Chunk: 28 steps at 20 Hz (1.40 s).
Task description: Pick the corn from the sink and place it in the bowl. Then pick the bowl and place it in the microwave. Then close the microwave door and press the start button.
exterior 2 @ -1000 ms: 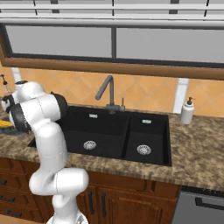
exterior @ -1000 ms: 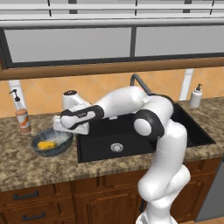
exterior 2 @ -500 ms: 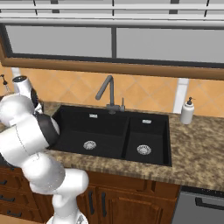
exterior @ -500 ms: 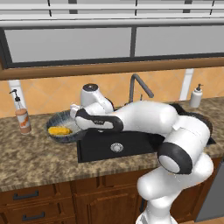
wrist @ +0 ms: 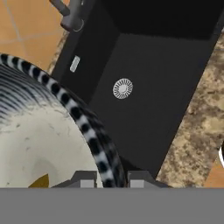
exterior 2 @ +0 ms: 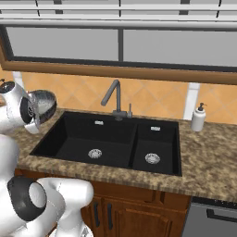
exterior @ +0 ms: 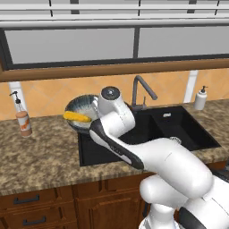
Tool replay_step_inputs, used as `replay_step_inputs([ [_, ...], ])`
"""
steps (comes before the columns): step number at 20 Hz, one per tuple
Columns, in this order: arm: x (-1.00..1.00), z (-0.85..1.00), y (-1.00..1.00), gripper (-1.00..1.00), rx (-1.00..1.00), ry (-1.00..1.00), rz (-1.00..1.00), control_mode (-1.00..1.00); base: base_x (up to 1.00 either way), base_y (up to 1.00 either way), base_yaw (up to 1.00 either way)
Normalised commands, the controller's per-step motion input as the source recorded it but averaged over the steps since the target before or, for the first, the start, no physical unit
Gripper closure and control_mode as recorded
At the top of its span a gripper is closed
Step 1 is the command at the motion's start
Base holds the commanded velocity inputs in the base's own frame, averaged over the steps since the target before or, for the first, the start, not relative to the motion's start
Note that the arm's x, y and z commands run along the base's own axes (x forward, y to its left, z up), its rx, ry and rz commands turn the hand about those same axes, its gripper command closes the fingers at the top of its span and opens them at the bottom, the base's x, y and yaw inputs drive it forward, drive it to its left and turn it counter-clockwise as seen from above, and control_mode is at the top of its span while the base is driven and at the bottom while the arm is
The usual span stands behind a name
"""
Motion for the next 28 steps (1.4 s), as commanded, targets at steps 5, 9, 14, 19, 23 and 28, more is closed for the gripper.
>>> replay_step_inputs([
  [5,-0.58,0.92,-0.91,1.00,0.19,0.03,-0.39,-1.00,0.00,0.00,0.00],
  [9,-0.70,0.77,-1.00,1.00,0.26,0.16,-0.19,-1.00,0.00,0.00,0.00],
  [14,-0.75,0.67,-0.92,1.00,0.18,0.15,-0.18,-1.00,0.00,0.00,0.00],
  [19,-0.60,0.46,-0.47,1.00,-0.03,0.00,-0.19,-1.00,0.00,0.00,0.00],
  [23,-0.40,0.33,-0.38,1.00,-0.02,0.00,-0.06,-1.00,0.00,0.00,0.00],
  [28,-0.46,0.42,-0.20,1.00,-0.12,-0.09,0.00,-1.00,0.00,0.00,0.00],
])
